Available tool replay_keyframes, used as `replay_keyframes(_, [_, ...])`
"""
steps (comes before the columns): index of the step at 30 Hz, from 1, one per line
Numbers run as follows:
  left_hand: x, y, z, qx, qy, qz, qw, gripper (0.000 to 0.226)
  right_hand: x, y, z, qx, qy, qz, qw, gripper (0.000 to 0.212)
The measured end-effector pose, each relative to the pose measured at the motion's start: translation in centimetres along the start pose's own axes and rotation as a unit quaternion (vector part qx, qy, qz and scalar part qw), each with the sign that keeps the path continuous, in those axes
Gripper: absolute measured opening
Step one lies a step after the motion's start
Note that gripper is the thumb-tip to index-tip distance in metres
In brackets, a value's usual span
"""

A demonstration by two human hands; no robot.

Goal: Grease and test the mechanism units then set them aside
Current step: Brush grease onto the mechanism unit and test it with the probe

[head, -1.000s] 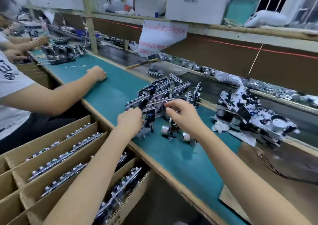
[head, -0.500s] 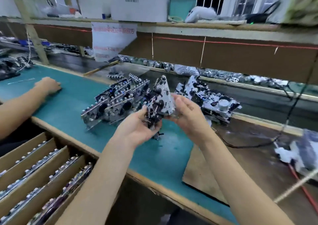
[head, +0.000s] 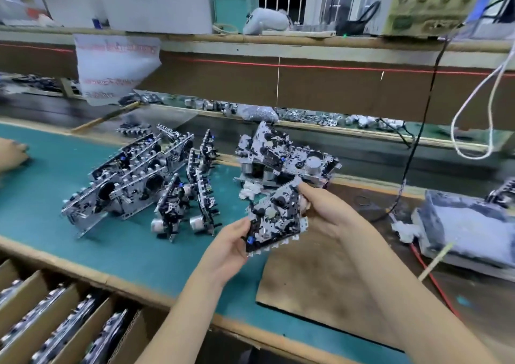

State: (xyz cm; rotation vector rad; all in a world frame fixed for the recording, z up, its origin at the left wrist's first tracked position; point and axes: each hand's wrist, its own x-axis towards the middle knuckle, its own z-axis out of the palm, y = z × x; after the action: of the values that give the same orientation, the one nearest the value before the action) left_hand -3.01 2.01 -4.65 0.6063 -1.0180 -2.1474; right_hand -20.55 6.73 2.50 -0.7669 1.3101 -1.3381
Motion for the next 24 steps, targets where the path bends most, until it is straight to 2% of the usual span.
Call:
replay_keyframes(1, [0.1,-0.3,-0.2,-0.008,0.012,0.004,1.0,0.03,0.4,0.1,-0.6,-0.079,0.015,-0.012,0.997,0.035])
replay_keyframes(2, [0.2,-0.6,-0.3,-0.021,0.025,0.006,0.999,0.03,1.0,0.2,-1.2,-0.207,0.055,-0.041,0.976,0.037])
replay_keyframes(3, [0.3,-0.8,-0.5,-0.036,0.035,0.011,0.999,0.029,1.7,0.5,-2.0,-0.347,0.106,-0.08,0.929,0.04])
replay_keyframes(4, [0.4,-1.0,-0.7,-0.049,0.042,0.015,0.998,0.029,2.3,0.8,-2.7,-0.465,0.152,-0.098,0.867,0.042])
replay_keyframes(5, [0.5,-1.2,-0.9,-0.057,0.05,0.018,0.997,0.029,2.8,1.3,-3.2,-0.546,0.172,-0.087,0.815,0.043])
replay_keyframes(7, [0.6,-1.2,-1.2,-0.063,0.064,0.022,0.996,0.028,3.8,2.9,-3.7,-0.639,0.149,-0.04,0.753,0.044])
replay_keyframes(9, [0.8,-1.2,-1.4,-0.069,0.072,0.025,0.995,0.028,4.4,4.6,-3.8,-0.669,0.122,-0.018,0.733,0.041])
replay_keyframes(11, [0.9,-1.1,-1.6,-0.074,0.071,0.028,0.994,0.03,4.5,5.3,-3.9,-0.659,0.133,-0.032,0.739,0.033])
replay_keyframes(13, [1.1,-1.1,-1.9,-0.076,0.076,0.032,0.994,0.028,4.5,5.4,-4.2,-0.632,0.141,-0.049,0.76,0.028])
replay_keyframes(17, [1.3,-1.2,-2.1,-0.072,0.087,0.036,0.993,0.027,3.3,4.2,-4.8,-0.512,0.135,-0.088,0.844,0.039])
replay_keyframes(19, [1.4,-1.3,-2.2,-0.069,0.085,0.038,0.993,0.028,2.3,3.3,-4.9,-0.464,0.128,-0.123,0.868,0.045])
replay_keyframes(21, [1.4,-1.3,-2.2,-0.067,0.086,0.04,0.993,0.029,1.3,2.5,-5.0,-0.415,0.1,-0.149,0.892,0.05])
replay_keyframes(24, [1.5,-1.4,-2.2,-0.073,0.09,0.041,0.992,0.028,0.0,1.7,-4.7,-0.362,0.038,-0.178,0.914,0.041])
